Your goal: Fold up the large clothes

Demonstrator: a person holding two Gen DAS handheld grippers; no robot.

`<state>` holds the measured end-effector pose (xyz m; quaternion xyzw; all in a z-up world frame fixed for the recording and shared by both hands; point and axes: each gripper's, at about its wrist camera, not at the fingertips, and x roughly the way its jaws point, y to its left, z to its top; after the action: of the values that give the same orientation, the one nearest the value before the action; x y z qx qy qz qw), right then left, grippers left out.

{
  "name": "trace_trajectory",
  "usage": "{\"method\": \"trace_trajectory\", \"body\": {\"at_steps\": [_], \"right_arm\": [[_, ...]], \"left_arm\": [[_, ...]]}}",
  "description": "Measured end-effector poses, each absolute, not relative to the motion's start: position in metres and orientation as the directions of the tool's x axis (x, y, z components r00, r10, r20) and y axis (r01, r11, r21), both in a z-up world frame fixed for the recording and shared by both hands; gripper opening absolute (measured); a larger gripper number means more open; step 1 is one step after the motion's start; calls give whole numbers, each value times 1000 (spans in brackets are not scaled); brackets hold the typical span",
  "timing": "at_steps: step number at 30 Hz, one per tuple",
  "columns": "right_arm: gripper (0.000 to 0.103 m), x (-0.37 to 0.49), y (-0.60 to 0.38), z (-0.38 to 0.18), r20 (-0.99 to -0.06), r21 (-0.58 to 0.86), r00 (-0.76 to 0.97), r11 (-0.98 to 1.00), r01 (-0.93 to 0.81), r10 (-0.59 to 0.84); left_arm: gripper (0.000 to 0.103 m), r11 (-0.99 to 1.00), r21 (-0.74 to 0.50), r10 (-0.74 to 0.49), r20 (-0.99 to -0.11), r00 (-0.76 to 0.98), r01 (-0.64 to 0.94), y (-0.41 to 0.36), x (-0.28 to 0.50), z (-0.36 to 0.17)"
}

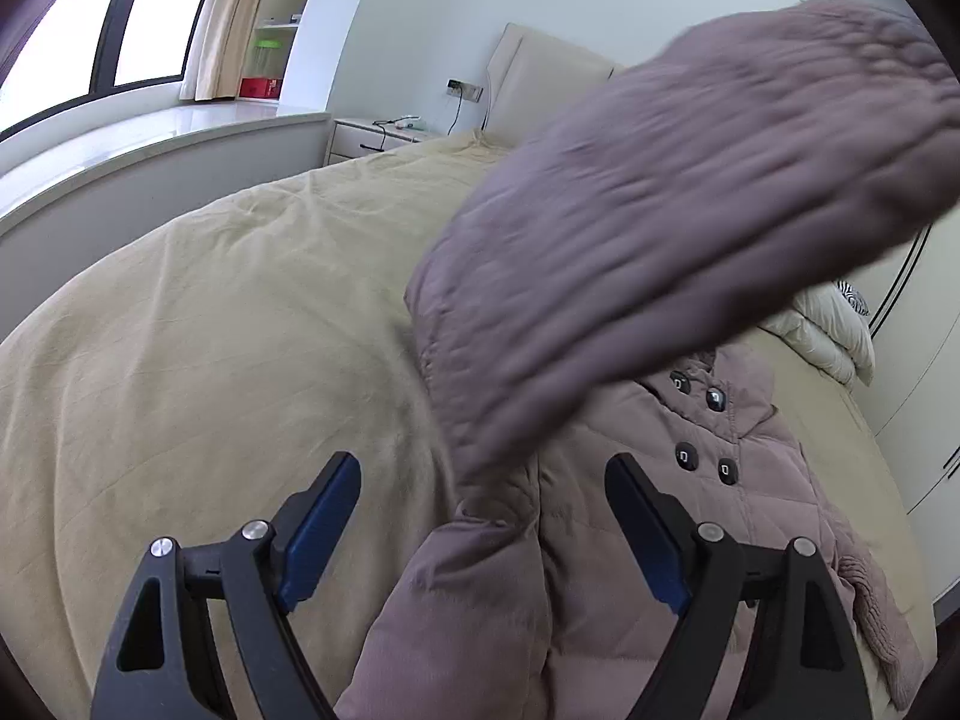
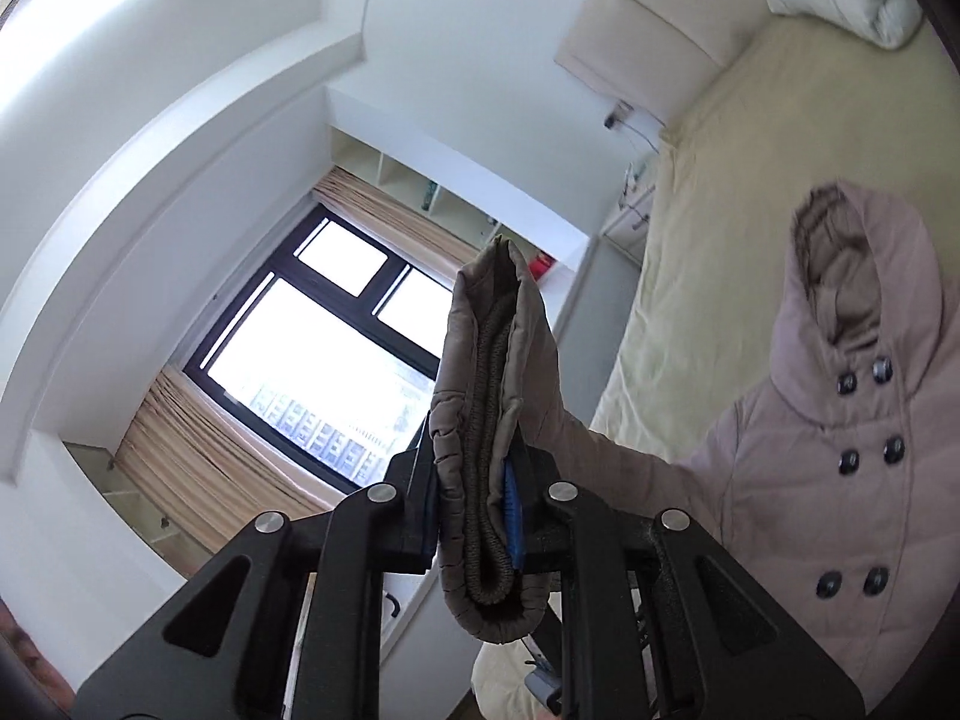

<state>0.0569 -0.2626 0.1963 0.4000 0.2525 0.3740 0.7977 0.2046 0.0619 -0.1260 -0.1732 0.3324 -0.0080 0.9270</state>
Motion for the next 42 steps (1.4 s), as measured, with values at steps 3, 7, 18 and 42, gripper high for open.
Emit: {"method": "trace_trajectory", "body": {"at_steps": [3, 7, 18, 42], "right_arm": [[16, 58, -306, 214, -71, 820, 656, 419, -391, 751], [16, 61, -370, 181, -102, 844, 738, 451, -290, 667], [16, 115, -463, -71, -523, 821, 726, 493, 289, 445], [61, 128, -411, -46, -623, 585, 709, 798, 143, 330]], "left_arm": [[65, 941, -323, -142, -652, 745, -103, 59, 233, -136], [38, 966, -246, -113, -686, 719, -83, 47, 254, -142], [20, 998, -39, 7, -737, 676, -53, 23, 260, -171], [42, 994, 91, 25, -693, 720, 53, 13, 300, -130]]}}
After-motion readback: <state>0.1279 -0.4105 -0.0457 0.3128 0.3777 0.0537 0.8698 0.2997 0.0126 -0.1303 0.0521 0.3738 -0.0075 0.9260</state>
